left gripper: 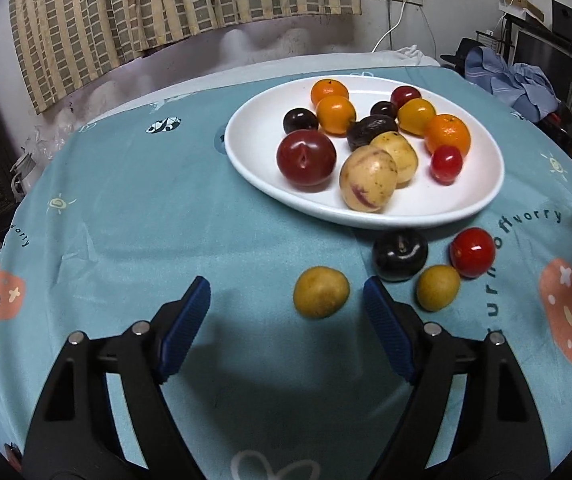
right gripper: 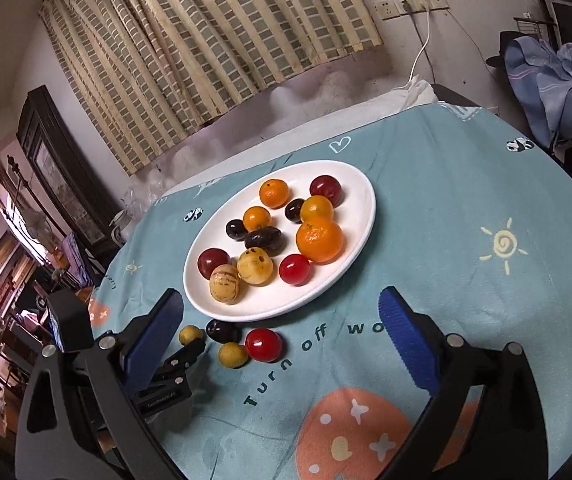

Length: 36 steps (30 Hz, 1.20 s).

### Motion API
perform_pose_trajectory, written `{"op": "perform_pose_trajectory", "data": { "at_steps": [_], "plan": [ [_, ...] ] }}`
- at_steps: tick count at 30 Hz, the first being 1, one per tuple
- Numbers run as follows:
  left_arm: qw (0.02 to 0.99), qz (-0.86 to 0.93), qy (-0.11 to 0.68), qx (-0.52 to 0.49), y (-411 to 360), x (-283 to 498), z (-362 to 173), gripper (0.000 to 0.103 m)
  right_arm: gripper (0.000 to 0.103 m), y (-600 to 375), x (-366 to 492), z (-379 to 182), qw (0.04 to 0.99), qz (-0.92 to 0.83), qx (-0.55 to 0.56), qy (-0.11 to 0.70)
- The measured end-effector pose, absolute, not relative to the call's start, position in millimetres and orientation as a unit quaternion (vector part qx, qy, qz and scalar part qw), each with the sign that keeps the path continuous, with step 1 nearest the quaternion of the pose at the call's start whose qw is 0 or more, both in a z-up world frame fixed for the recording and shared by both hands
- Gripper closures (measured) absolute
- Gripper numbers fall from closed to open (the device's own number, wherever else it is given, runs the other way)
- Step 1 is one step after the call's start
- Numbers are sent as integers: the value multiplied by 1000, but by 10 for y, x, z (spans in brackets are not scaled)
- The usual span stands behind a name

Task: Organize fruits
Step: 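Grasp the small yellow pear with the left gripper while the right gripper grasps a red apple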

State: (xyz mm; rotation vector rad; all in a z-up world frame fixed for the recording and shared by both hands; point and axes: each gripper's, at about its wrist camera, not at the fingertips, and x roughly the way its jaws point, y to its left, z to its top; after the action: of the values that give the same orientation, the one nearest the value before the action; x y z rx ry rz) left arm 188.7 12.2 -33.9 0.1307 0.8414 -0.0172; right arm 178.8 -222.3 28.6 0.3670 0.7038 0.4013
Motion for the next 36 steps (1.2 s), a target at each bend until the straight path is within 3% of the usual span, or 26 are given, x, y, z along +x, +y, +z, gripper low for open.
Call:
{"op": "perform_pose_trajectory", "data": {
  "at_steps": [10, 16, 24, 28, 33, 36],
  "plan": [
    [913, -3, 409, -11, 510, 1868, -277, 21, 5, -2205, 1807, 229, 902, 186, 171, 351],
    [915, -21, 403, 17, 349, 1878, -285, 22, 5, -2166, 1783, 226, 905, 188, 156, 348],
    [911, -27, 411, -17, 466, 1957, -319, 26, 5, -2107, 1781, 190, 904, 190, 145, 354],
    [906, -30, 421, -39, 548, 1981, -361, 41, 5, -2074, 1778, 176, 904, 191, 137, 357],
    [904, -32, 424, -47, 573, 1999, -381, 48, 5, -2036, 1782, 142, 903, 192, 129, 362],
    [904, -35, 424, -50, 594, 2009, -383, 59, 5, -1994, 1779, 122, 902, 192, 121, 366]
  ]
}}
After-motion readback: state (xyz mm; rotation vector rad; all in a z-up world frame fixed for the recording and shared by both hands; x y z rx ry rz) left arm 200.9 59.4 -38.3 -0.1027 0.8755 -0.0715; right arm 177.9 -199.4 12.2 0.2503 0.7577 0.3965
